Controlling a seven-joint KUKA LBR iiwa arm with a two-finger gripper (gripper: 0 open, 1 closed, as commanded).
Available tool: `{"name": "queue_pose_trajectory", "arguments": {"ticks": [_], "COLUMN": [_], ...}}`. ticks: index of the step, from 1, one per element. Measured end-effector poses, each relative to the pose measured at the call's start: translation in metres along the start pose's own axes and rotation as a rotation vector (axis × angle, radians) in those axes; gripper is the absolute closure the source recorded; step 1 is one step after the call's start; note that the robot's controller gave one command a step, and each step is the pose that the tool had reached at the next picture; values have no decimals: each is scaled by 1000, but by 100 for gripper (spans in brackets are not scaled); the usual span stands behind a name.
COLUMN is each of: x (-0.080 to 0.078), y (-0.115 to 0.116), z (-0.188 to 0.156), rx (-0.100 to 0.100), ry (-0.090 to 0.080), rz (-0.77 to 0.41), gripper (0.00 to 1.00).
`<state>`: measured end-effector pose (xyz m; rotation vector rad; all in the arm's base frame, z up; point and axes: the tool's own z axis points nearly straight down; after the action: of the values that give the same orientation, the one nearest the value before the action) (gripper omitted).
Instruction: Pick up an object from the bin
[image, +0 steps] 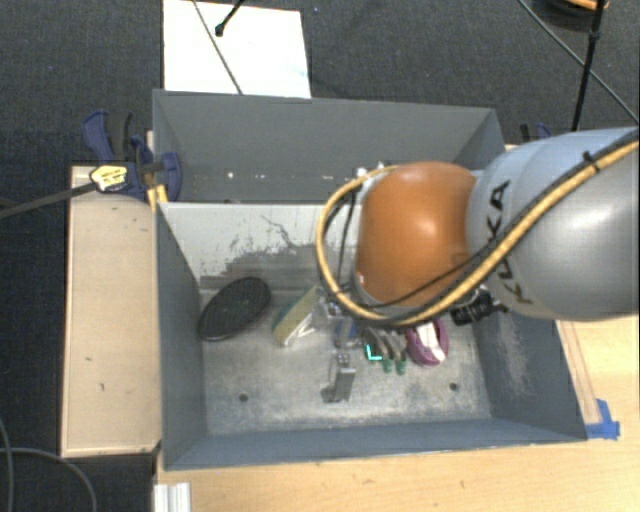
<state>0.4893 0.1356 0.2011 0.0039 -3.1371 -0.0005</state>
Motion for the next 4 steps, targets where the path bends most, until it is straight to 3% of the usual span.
{"name": "queue_pose_trajectory", "arguments": {"ticks": [1, 2, 3, 4], "x": [-42, -103, -48, 11], "y": [23, -8, -13, -53], "z": [6, 133, 67, 121], "rx": [-3, 0, -1, 0], "ry": [-9, -9, -7, -6], "rz": [364, 376, 148, -68], "gripper": [0, 0, 0, 0]}}
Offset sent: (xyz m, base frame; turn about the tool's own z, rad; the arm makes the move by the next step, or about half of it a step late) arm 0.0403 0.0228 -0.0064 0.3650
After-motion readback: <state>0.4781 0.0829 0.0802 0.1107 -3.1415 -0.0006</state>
